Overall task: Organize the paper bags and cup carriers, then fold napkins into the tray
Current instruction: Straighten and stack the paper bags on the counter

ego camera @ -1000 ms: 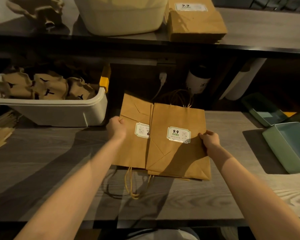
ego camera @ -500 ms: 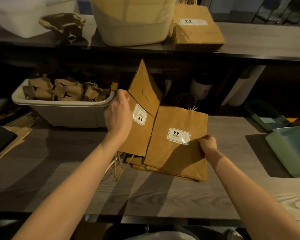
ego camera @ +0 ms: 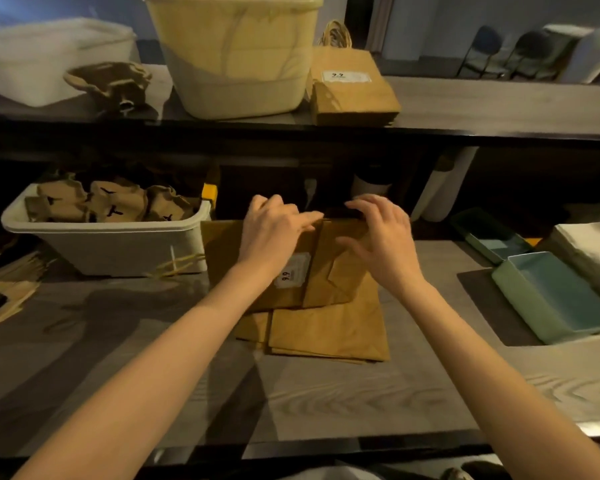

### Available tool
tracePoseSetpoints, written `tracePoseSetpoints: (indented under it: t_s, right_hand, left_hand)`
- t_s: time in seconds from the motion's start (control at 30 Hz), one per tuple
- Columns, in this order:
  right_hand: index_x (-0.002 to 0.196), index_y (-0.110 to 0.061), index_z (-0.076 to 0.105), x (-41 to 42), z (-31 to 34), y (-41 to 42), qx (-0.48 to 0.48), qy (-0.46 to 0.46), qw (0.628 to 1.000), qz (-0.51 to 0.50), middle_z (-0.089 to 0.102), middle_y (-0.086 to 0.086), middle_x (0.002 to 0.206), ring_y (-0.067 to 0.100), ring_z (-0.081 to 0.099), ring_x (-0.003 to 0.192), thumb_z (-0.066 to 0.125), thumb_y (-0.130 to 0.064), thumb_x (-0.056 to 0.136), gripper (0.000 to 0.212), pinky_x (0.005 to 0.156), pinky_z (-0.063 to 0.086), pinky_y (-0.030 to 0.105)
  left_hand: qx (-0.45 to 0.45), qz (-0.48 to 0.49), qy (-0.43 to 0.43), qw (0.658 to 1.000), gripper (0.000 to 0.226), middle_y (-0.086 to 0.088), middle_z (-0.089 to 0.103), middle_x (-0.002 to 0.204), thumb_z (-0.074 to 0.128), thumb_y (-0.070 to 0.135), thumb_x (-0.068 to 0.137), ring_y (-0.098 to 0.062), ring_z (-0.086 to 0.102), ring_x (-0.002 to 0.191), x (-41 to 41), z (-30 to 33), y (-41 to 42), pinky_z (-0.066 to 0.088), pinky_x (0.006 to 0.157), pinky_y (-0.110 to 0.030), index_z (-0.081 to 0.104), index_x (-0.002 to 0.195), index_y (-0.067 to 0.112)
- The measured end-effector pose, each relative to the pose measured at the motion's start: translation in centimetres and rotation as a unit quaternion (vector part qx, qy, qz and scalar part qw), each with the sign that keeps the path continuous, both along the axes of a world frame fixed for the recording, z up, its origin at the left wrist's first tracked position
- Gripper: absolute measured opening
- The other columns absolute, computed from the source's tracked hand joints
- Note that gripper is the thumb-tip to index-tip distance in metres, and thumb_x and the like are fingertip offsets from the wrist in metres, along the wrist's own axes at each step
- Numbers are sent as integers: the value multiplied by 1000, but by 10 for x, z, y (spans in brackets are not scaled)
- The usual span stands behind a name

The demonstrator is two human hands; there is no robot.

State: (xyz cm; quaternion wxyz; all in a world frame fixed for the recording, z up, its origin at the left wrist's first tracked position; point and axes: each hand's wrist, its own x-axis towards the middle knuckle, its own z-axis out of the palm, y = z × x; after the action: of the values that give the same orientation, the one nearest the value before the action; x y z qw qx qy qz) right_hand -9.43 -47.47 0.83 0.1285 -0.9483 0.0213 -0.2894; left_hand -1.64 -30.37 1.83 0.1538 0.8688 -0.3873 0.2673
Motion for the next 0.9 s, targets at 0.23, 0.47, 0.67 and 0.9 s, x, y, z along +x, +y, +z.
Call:
tracePoseSetpoints:
  t_s: [0.23,0.47,0.67,0.9]
  right_hand:
    - [124,-23,54,-5,12,-6,1,101,995,-9,68,-1,99,18,65,87,59,-42,89,40,66,46,23]
    - [120,-28,57,-10,5,-44,208,118,968,-70,64,-10,96,14,63,87,64,-40,85,37,76,56,39]
    - [132,-16,49,-10,-37,-53,390,179,889,-158,52,8,130,27,50,119,68,-37,83,57,98,46,45]
    - [135,-6,46,-14,-116,-33,552,185,769,-264,50,14,133,30,47,122,64,-26,88,54,105,40,42]
  left_hand:
    - [-51,-69,-103,991,30,-3,69,91,75,27,74,-21,62,88,-5,1,-27,42,85,-34,67,100,14]
    - [-109,-75,-83,988,29,-11,58,118,53,23,86,-20,45,114,5,-28,-24,28,108,-33,56,112,10]
    - [-48,8,336,941,23,6,55,102,47,28,96,-13,57,89,12,-62,-11,52,73,-29,51,115,16]
    - [-157,155,551,805,44,-14,48,129,57,19,91,-26,52,113,27,-125,0,48,94,-39,41,130,6]
